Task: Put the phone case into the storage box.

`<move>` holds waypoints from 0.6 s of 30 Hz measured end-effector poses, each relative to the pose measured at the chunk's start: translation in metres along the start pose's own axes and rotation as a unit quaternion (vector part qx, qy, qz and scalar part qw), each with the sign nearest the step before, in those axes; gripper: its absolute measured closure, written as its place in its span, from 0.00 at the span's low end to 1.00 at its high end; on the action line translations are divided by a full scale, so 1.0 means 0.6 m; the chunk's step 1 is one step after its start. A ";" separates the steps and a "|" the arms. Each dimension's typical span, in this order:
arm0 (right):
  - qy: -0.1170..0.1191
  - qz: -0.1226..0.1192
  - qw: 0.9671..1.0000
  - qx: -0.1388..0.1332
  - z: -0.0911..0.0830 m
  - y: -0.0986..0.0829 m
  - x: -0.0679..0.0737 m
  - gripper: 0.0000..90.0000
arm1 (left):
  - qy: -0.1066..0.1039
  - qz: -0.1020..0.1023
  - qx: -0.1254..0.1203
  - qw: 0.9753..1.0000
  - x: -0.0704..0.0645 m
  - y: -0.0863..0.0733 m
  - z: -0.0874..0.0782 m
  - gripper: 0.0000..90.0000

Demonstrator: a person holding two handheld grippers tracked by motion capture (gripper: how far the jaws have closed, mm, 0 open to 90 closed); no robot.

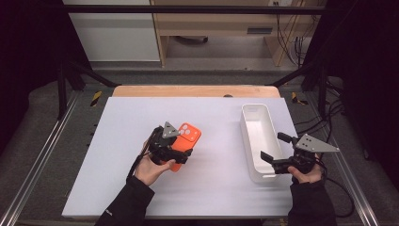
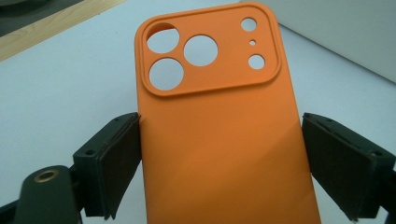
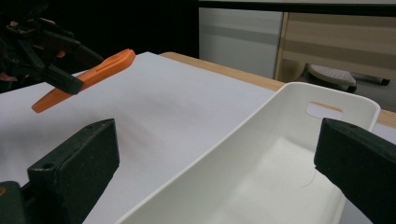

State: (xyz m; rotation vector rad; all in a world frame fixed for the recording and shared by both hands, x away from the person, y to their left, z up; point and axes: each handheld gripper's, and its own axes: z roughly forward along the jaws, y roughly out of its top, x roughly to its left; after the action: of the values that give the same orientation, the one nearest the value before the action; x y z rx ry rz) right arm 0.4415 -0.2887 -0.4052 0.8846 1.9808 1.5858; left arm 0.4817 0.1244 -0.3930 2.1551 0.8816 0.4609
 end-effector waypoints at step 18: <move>0.021 -0.035 0.999 0.019 0.015 0.012 0.026 0.01 | -0.042 0.047 -0.008 0.998 -0.001 -0.026 -0.033 0.15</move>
State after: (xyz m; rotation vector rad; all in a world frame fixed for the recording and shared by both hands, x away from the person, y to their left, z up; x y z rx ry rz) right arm 0.4384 -0.2701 -0.3999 0.7939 2.0548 1.5429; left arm 0.4632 0.1418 -0.3920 2.1911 0.7303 0.4185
